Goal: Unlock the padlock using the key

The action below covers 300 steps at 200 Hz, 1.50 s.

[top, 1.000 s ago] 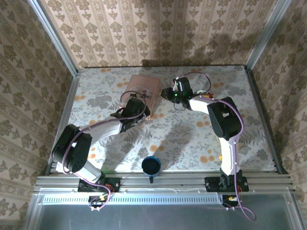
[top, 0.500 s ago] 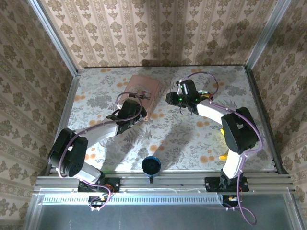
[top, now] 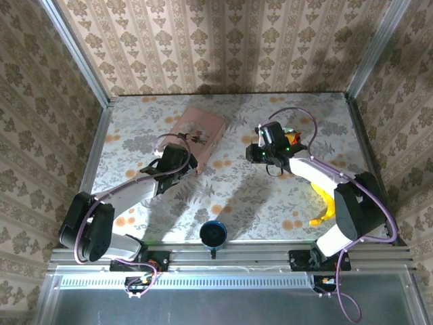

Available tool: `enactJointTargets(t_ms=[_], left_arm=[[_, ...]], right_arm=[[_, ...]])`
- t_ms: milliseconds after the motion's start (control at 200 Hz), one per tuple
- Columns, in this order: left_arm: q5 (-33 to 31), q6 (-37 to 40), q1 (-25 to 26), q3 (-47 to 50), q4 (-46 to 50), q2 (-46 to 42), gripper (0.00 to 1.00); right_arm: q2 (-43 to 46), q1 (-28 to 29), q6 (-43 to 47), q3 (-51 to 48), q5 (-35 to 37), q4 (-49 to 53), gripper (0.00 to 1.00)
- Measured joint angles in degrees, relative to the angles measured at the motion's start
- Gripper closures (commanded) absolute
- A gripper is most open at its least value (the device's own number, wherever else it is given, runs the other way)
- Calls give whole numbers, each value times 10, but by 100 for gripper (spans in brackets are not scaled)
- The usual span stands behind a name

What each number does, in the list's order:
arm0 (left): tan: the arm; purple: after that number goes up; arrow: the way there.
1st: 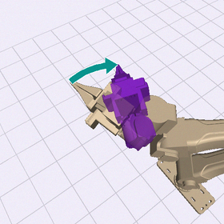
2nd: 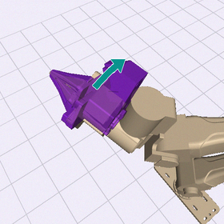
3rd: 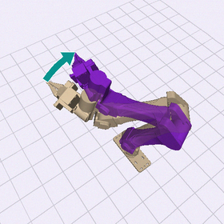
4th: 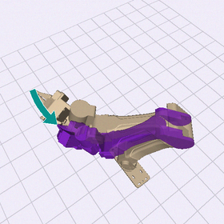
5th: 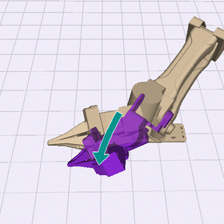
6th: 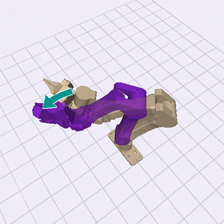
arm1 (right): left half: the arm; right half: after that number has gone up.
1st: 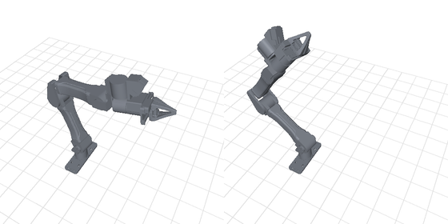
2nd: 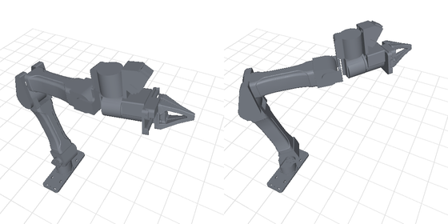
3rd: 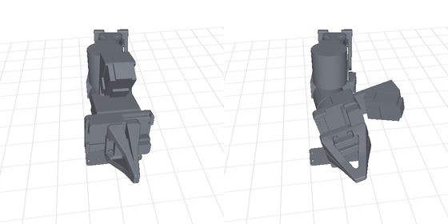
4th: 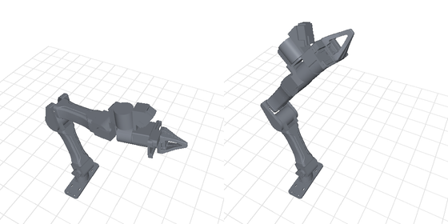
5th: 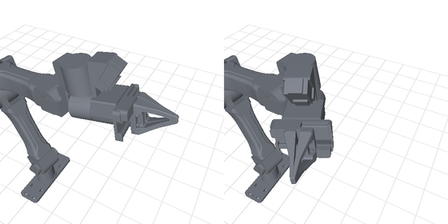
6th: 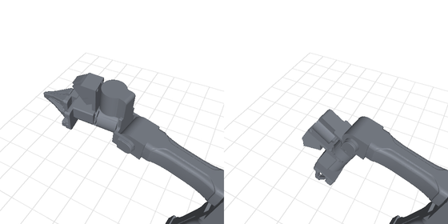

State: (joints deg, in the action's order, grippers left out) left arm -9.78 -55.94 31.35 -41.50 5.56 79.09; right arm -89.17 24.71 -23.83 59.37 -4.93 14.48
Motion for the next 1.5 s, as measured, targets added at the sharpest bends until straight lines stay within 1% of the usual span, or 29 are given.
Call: enactJointTargets(t_ms=[150, 290, 435, 585, 775, 1000, 1105, 1325, 1425, 1500], left_arm=[[-8, 0, -13, 9, 18, -20, 24], [-18, 0, -24, 18, 43, -37, 19], [-21, 0, -31, 24, 64, -49, 12], [-22, 0, -31, 24, 67, -74, 6], [-22, 0, -31, 24, 66, -95, 1], [-22, 0, -37, 24, 64, -95, 0], [-20, 0, -41, 24, 64, -95, 0], [-19, 0, -45, 23, 56, -92, 0], [-14, 0, -45, 16, 51, -83, 0], [-10, 0, -45, 12, 47, -77, 0]], right_arm=[[24, 16, 28, 0, 41, 72, 94], [37, 22, 46, 0, 73, 145, 94], [34, 27, 59, 3, 108, 231, 94], [7, 36, 59, 23, 162, 311, 95], [-37, 37, 59, 27, 194, 342, 92], [-118, 37, 59, 58, 195, 343, 90], [-146, 37, 59, 72, 186, 336, 85], [-172, 42, 59, 90, 158, 320, 74], [-186, 47, 58, 98, 152, 316, 64], [-186, 47, 59, 99, 151, 318, 52]])
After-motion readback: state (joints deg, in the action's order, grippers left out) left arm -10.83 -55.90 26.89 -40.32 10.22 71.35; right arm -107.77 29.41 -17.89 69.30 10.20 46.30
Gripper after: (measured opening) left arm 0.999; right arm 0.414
